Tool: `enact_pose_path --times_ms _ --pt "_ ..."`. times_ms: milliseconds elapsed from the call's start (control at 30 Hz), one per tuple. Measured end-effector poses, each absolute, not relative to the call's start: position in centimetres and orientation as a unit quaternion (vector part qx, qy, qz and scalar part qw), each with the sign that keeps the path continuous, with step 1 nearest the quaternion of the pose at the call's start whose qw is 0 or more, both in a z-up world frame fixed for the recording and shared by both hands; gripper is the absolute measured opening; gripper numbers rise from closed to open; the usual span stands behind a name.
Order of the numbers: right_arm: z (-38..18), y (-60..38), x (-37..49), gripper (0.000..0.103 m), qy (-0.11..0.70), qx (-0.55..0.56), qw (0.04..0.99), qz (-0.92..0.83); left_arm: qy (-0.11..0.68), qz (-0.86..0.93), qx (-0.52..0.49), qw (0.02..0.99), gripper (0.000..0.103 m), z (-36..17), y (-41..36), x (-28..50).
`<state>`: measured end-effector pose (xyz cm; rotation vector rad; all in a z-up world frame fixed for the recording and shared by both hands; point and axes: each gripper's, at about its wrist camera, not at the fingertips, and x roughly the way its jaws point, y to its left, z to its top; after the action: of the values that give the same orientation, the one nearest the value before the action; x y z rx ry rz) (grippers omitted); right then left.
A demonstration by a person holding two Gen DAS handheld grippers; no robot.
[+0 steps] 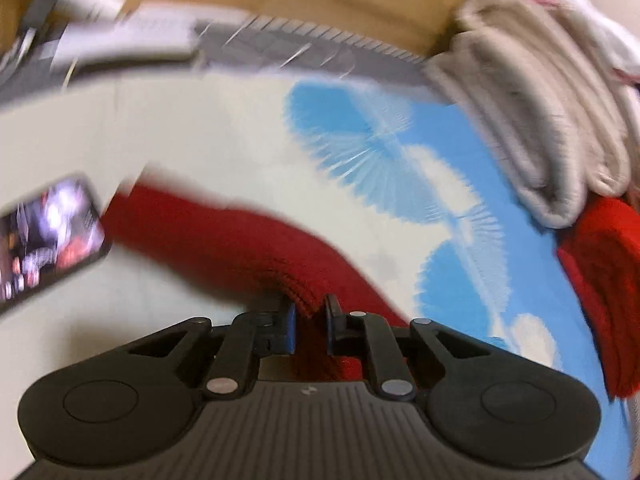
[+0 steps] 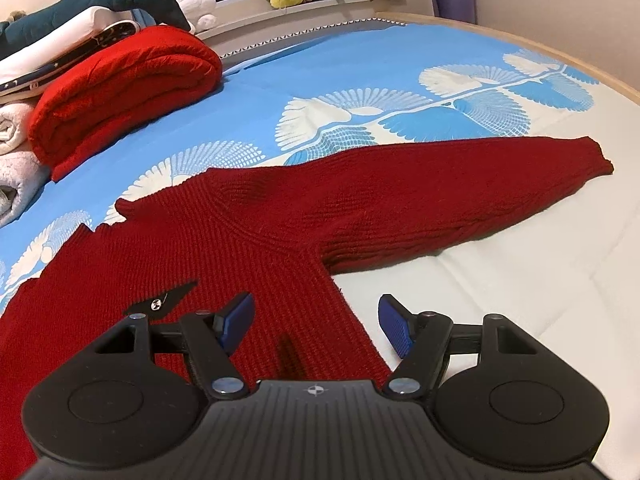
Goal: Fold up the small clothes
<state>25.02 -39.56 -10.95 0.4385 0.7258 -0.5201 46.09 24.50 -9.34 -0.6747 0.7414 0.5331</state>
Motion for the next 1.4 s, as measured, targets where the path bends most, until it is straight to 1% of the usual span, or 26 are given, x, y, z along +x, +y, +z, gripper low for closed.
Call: enact_pose_path --times_ms 133,267,367,433,567,667,733,767,800,833,867,933,1000,1067,1167,1267,1400 --pt "-10.9 -39.7 25.0 0.07 0.348 0.22 0.877 -0.249 0.313 0.225 -0.285 0.878 0.014 -6.4 22.0 45.7" --pt "-10.6 -39.7 24.9 0.07 0.347 0.223 0.878 -0.242 0.329 0.224 -0.291 0.87 0.014 -5.9 21.3 45.8" --pt "-10.3 -40.0 24.8 0.07 0.343 0.231 0.88 -0.236 0.303 0.196 -0.25 0.898 0.014 -3.5 18.5 45.1" --pt "-9.9 -40.4 24.9 0.07 0.338 0.24 0.879 -0.236 0.281 0.165 -0.21 0.922 0.014 -1.5 14.8 45.3" --pt "-9.4 -40.9 24.9 0.07 0.328 0.264 0.876 -0.233 0.268 0.072 -0.109 0.955 0.014 1.1 3.0 46.2" --pt "-9.1 -41.1 24.7 0.07 0.324 0.271 0.878 -0.226 0.281 -0.037 -0.027 0.958 0.015 -0.6 -7.3 44.9" --pt "-9.1 -41.2 24.6 0.07 0.325 0.27 0.879 -0.223 0.315 -0.127 0.019 0.94 0.022 -3.9 -12.9 43.5" --pt "-9.1 -41.4 24.5 0.07 0.327 0.272 0.878 -0.221 0.335 -0.173 0.042 0.925 0.037 -6.0 -15.2 42.6" --pt "-9.2 -41.5 24.5 0.07 0.329 0.275 0.877 -0.217 0.364 -0.215 0.081 0.903 0.059 -8.4 -17.6 41.5" --pt "-9.3 -41.7 24.4 0.07 0.332 0.279 0.875 -0.213 0.383 -0.226 0.119 0.888 0.065 -10.1 -18.9 40.6" --pt "-9.3 -41.9 24.3 0.07 0.335 0.283 0.874 -0.21 0.386 -0.22 0.151 0.883 0.066 -11.6 -19.6 39.6" --pt "-9.4 -42.3 24.1 0.07 0.34 0.289 0.871 -0.204 0.379 -0.205 0.167 0.887 0.069 -12.7 -18.6 38.5" --pt "-9.4 -42.6 23.9 0.07 0.34 0.294 0.871 -0.197 0.398 -0.193 0.131 0.887 0.081 -12.6 -15.3 38.5" --pt "-9.3 -42.7 23.9 0.07 0.338 0.299 0.871 -0.193 0.396 -0.162 0.097 0.899 0.086 -11.3 -11.5 38.5" --pt "-9.6 -42.6 24.1 0.07 0.334 0.316 0.868 -0.185 0.382 -0.074 0.088 0.917 0.089 -10.0 -6.1 38.2" --pt "-10.1 -42.2 24.8 0.07 0.329 0.343 0.864 -0.166 0.388 -0.006 0.087 0.917 0.089 -10.5 -1.7 38.7" --pt "-11.0 -40.8 26.5 0.071 0.33 0.362 0.862 -0.13 0.4 0.006 0.069 0.914 0.089 -12.0 0.5 40.3"
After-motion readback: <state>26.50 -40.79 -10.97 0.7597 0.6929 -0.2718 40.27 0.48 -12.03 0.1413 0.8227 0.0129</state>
